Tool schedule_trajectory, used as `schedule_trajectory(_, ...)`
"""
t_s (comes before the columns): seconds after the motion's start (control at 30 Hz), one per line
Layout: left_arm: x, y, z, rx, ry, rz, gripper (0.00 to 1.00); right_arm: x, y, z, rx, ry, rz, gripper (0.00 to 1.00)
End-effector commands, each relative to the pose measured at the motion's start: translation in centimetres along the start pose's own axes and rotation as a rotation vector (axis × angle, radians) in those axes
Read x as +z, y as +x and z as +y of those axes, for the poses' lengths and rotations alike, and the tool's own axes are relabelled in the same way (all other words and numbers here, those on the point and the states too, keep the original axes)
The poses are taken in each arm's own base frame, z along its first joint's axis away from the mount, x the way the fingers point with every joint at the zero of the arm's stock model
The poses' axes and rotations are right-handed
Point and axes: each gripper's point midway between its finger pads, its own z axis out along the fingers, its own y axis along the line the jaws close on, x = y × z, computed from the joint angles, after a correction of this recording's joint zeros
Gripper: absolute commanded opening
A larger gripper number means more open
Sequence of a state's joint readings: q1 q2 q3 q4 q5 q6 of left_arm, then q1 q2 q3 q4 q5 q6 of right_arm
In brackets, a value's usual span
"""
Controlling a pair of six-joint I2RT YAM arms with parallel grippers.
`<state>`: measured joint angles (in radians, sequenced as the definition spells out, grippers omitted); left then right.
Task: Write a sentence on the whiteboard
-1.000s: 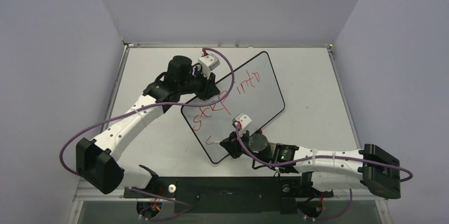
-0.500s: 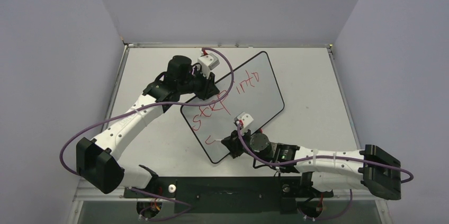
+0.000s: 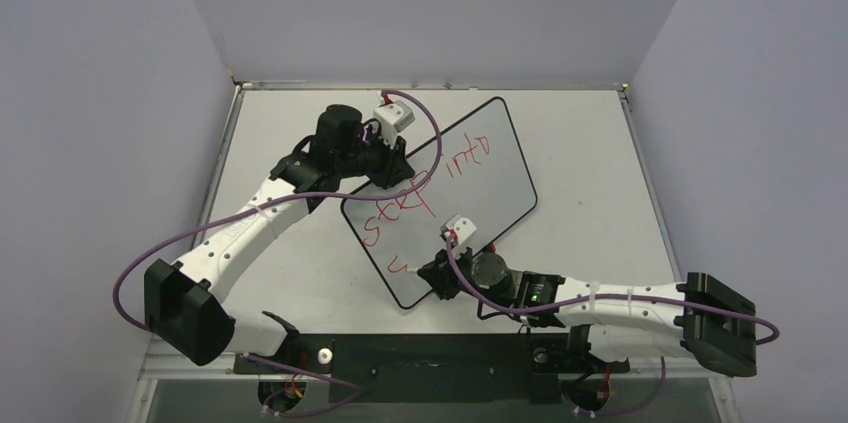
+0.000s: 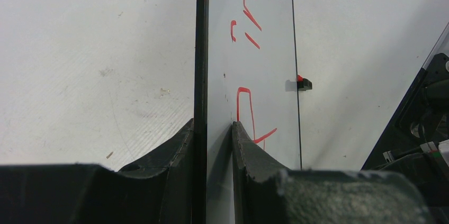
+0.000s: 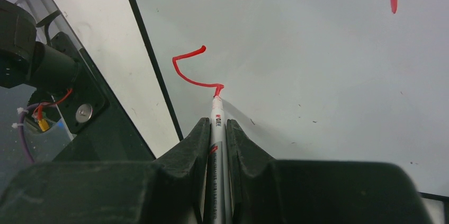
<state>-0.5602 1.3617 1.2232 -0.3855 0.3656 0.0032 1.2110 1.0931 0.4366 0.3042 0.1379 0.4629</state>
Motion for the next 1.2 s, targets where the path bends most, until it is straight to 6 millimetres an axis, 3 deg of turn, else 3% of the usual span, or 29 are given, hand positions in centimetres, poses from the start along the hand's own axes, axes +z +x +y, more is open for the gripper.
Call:
schedule_trajectory(0.0, 0.2, -2.9, 0.7, 0.11, -0.039, -0.099, 0.0, -0.2, 2.6, -1.8, -0.014, 0.065, 0.073, 0.0)
schedule_trajectory(0.33, 0.1, -3.0, 0.8, 0.11, -0.042, -0.101, 0.0, 0.0, 3.1, -0.4, -0.012, 0.032, 0.092, 0.0)
schedule_trajectory(0.57, 0.2, -2.9, 0.8, 0.109, -0.042, -0.099, 0.0, 0.8, 2.1, 1.1, -0.038, -0.005, 0.091, 0.0)
schedule_trajectory(0.87, 0.2, -2.8, 0.8, 0.108, -0.039, -0.097, 0.0, 1.2, -2.7, 2.8, -0.11, -0.017, 0.029, 0.0)
schedule_trajectory(1.07, 0.2, -2.9, 0.8, 0.108, -0.039, -0.098, 0.0, -0.8, -5.7, 3.2, -0.105, -0.032, -0.036, 0.0)
schedule_trajectory(1.17, 0.2, -2.9, 0.8, 0.109, -0.038, -0.098, 0.0, -1.9, -6.7, 2.4, -0.099, -0.008, -0.069, 0.0)
